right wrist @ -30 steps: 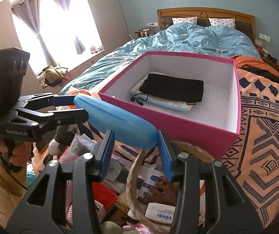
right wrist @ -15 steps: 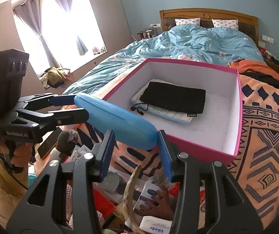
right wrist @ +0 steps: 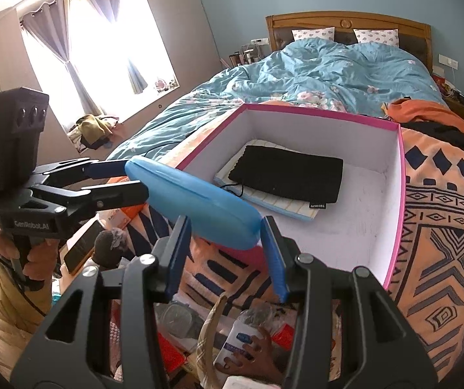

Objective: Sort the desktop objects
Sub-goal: 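Lift the blue glasses case with the left gripper over the pink box, then lower the blue glasses case into the pink box beside the pouch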

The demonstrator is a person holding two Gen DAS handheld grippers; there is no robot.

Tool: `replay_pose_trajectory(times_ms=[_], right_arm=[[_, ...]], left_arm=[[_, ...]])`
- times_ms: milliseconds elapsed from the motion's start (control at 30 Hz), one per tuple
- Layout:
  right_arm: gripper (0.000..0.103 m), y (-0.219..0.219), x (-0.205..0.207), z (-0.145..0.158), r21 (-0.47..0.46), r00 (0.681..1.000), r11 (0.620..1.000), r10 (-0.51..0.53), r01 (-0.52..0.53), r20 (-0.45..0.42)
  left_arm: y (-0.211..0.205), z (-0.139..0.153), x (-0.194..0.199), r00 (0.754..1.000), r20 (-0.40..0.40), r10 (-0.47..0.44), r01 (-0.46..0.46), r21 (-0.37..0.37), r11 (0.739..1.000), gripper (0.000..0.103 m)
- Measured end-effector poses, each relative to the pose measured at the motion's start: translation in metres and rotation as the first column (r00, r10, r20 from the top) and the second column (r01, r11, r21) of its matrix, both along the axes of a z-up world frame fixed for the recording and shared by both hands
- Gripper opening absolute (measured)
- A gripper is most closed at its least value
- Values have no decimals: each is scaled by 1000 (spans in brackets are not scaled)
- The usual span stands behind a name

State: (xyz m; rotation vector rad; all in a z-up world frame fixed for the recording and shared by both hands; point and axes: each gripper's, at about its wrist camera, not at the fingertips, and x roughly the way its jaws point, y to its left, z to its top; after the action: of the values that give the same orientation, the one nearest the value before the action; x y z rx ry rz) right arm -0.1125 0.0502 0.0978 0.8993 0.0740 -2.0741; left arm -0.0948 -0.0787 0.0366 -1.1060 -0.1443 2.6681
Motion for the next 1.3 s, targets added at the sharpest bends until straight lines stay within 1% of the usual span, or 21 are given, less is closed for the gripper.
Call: replay_pose_trajectory(times_ms=[267, 500, 1300], right_arm=[[48, -6, -11, 3, 17, 1000, 1000, 3, -3, 5], [48, -10, -24, -1, 23, 999, 1000, 3, -4, 34], [48, -15, -57, -28, 46, 991, 999, -1, -6, 136]], left_arm=[[-3, -2, -12, 1000, 14, 9, -10, 16, 1000, 76], [-6, -7, -24, 999, 36, 16, -17, 21, 1000, 76], [-2, -28, -52, 992, 122, 29, -32, 24, 999, 76]])
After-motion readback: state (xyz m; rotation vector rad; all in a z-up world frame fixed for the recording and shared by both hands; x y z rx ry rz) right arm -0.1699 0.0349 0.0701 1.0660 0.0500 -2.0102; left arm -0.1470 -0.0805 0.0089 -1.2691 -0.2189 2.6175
